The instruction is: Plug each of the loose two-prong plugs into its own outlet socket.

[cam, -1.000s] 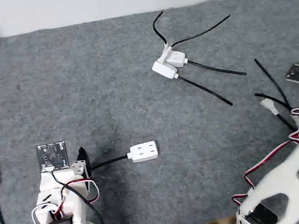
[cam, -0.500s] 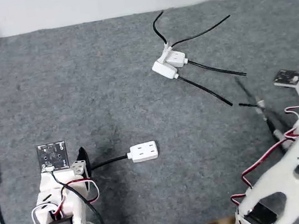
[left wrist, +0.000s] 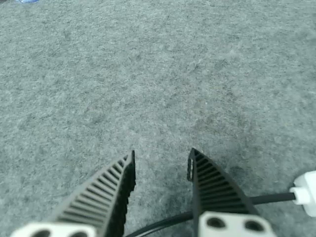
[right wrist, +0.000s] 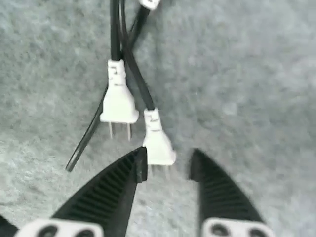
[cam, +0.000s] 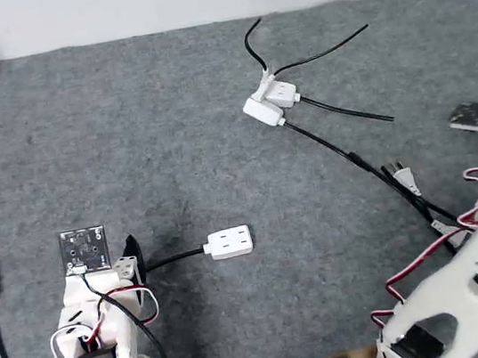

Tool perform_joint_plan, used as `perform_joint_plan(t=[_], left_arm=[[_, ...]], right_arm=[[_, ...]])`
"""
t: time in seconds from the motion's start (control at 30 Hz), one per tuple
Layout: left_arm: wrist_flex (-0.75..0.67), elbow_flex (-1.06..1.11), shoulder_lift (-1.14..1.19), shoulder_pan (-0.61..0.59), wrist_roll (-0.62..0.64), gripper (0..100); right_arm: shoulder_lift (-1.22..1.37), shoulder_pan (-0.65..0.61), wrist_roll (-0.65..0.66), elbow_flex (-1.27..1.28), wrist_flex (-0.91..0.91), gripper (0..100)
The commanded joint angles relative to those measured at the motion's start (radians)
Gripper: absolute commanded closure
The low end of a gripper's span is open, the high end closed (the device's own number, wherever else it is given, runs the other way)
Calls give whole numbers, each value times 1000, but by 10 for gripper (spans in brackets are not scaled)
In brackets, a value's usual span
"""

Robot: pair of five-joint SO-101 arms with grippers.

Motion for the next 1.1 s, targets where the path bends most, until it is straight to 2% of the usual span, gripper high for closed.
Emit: perform_joint_plan(t=[0.0,0.17,0.43,0.67,0.73,0.9,1.07], left_arm=[[5,-2,-2,6,-11,833],[5,-2,-2,6,-11,833],[6,-2,-2,5,-11,833],[6,-2,-2,6,-11,833],[6,-2,-2,6,-11,833],[6,-2,-2,6,-11,833],[6,-2,-2,6,-11,833]], right_arm=[[-62,21,25,43,36,762],[-62,15,71,135,22,762],[-62,35,69,313,-203,762],[-62,61,72,287,-237,763],[-62,71,98,292,-268,792],[-18,113,169,330,-351,954],[71,159,173,327,-429,933]])
